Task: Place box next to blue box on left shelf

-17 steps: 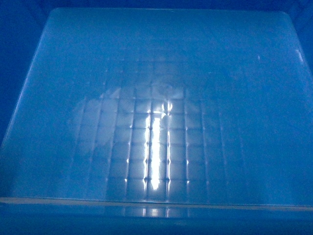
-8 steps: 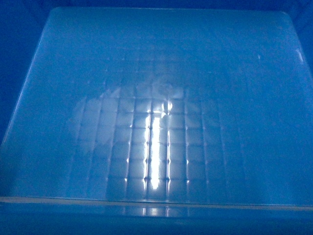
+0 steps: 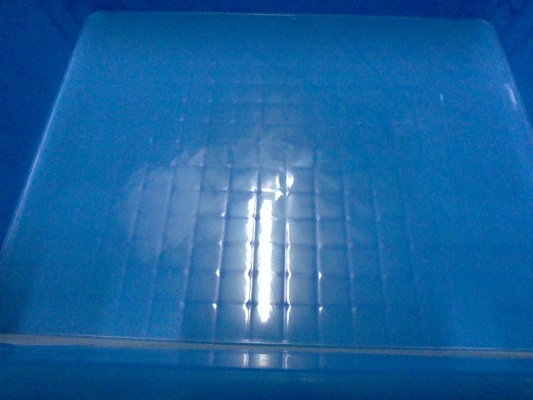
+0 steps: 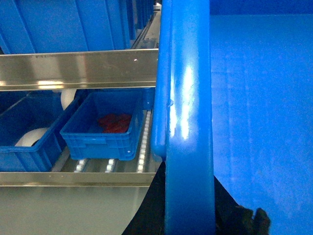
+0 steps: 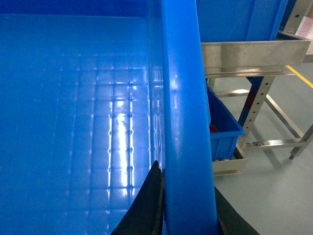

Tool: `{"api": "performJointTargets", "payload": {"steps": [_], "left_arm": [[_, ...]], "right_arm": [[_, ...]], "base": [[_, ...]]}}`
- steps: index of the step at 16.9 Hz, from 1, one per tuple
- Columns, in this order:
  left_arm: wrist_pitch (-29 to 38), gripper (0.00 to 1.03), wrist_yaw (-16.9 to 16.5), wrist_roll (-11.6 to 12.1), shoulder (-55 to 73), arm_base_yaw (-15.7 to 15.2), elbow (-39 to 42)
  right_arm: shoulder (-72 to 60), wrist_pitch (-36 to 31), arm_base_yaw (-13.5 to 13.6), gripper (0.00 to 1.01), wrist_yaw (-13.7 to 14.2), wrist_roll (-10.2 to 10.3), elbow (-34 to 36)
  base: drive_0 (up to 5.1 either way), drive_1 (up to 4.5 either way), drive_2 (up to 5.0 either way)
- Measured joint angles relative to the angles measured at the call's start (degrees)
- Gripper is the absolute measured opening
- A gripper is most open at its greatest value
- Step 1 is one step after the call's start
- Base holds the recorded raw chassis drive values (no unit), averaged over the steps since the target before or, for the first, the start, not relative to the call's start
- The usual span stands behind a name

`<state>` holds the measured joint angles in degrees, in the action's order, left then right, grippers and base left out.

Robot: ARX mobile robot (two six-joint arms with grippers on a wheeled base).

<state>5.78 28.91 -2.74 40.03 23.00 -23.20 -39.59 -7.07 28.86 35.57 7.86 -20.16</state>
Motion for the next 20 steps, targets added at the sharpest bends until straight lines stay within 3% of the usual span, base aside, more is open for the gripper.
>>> {"api": "performJointTargets", "payload": {"steps": [20], "left_arm": [[0.0, 0.1, 0.0, 0.0, 0.0, 0.0, 0.0]], "right_arm": [[0.0, 0.1, 0.0, 0.1, 0.0, 0.0, 0.0]], "base": [[0.0, 0.0, 0.0]]}}
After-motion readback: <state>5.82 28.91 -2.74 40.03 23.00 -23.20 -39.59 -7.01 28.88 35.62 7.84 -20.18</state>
